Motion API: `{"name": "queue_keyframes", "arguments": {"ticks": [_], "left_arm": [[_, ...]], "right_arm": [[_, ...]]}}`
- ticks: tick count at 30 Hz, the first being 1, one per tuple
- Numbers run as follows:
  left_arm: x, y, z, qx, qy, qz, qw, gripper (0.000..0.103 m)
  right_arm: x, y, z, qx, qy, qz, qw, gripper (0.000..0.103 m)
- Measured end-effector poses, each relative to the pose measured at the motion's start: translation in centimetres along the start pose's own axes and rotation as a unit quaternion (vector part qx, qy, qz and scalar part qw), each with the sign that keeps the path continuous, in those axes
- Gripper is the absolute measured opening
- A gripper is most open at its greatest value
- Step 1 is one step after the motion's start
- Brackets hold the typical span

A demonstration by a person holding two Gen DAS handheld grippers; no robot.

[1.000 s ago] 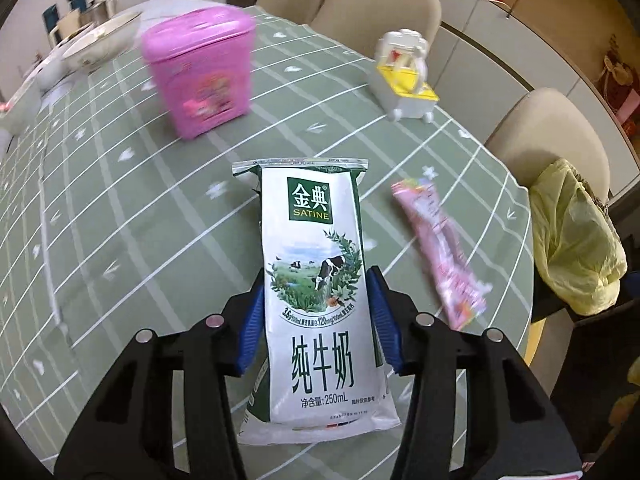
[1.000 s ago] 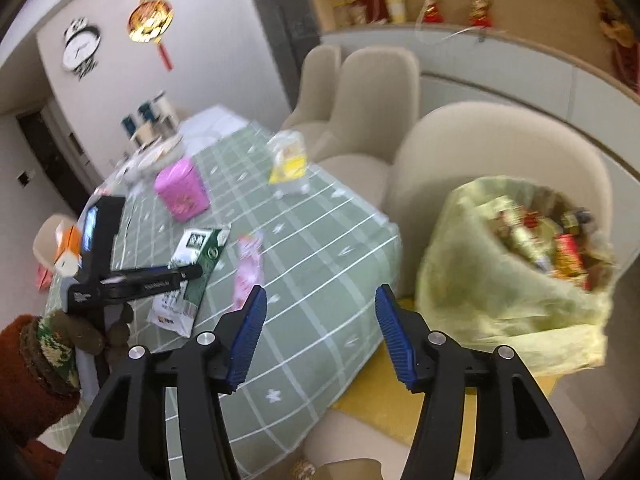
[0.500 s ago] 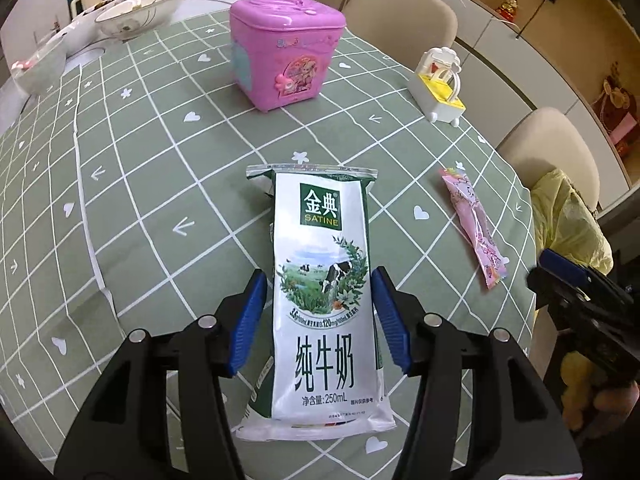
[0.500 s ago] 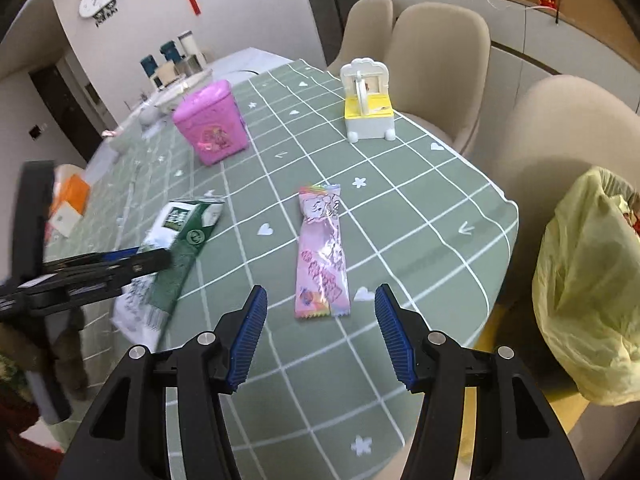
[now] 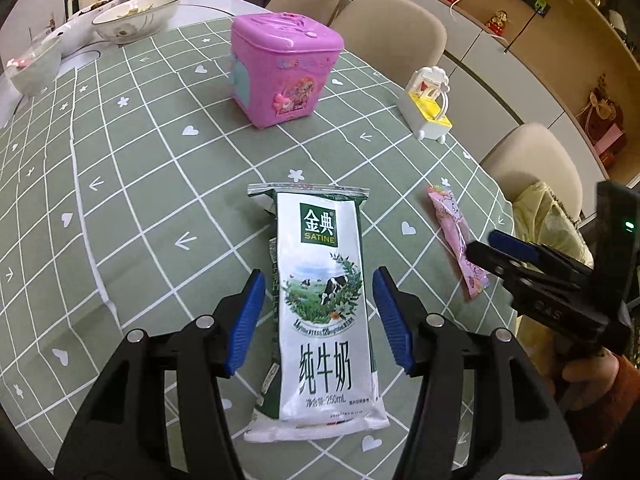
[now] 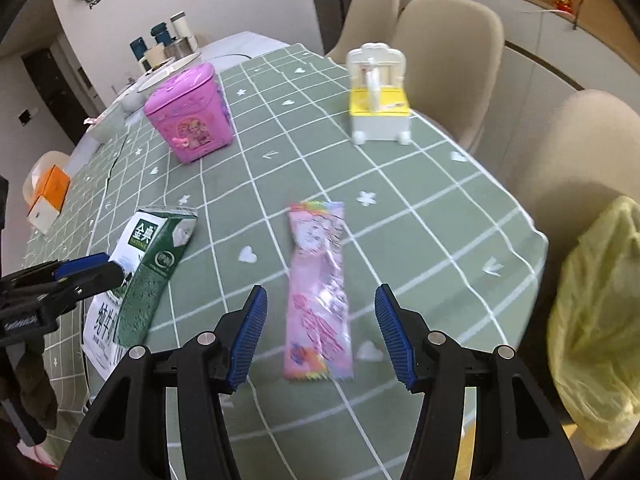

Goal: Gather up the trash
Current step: 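Grasp the white milk carton with the left gripper while the right grasps the pink candy stick, then lift and carry the milk carton and pink candy stick over the bin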

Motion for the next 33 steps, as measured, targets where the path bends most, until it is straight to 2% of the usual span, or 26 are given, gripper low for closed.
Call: {"name": "queue_keyframes", "arguments": {"ticks": [2,9,10,11,12,14,20,24,33], "left_arm": [[0.4,0.2,-0.2,0.005,0.004,-0.001,1.0000,0.054],[0.5,0.7,-1.1,0.021,0.002,-0.009,0.9997,0.057],[0.6,0.7,-1.2,0.022,0.001,-0.009,0.9997,0.057],[0.6,0.8,-1.2,0.022,0.001,-0.008,0.9997,0.057],[0.7,0.8,-1.2,0.021,0.001,-0.008,0.9997,0.057],[0.7,0.7,-1.1,0.019,0.003,-0.007,0.9998,0.057],[0.2,0.4,-0.1,0.002,0.008,-0.010,0.9999,0.057],[-0.5,-0.1,0.5,-0.015,0.003,-0.009,0.9998,0.057],[-2.7,0.3,1.2,-0.040,-0.010,-0.039,0.9984,0.057]], "right_arm": [[-0.7,-0.1,0.0,0.002,0.006,-0.001,1.000,0.053],[-3.0,-1.2,-0.5,0.025,-0.025,-0.005,0.999,0.052],[-3.2,-1.2,-0.7,0.030,-0.024,-0.007,0.999,0.046],[-3.4,-1.2,-0.8,0.034,-0.024,-0.011,0.999,0.034],[-3.4,-1.2,-0.9,0.036,-0.025,-0.016,0.999,0.028],[-2.8,-1.2,-0.9,0.032,-0.022,-0.008,0.999,0.026],[0.8,-1.6,-0.4,0.010,-0.016,0.035,0.999,0.024],[2.5,-1.4,-0.2,-0.013,-0.021,0.042,0.999,0.024],[5.5,0.1,-0.9,-0.015,-0.020,0.053,0.998,0.024]]}}
Point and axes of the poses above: each gripper's, at about its wrist camera, not at the fingertips, and x roughly against the way its jaws point, z to its right, y to its underside, the point moved 3 cm from there along -x, roughly the way its jaws point, and after that the axes turned 14 degrees about z, right-handed, at the moved point
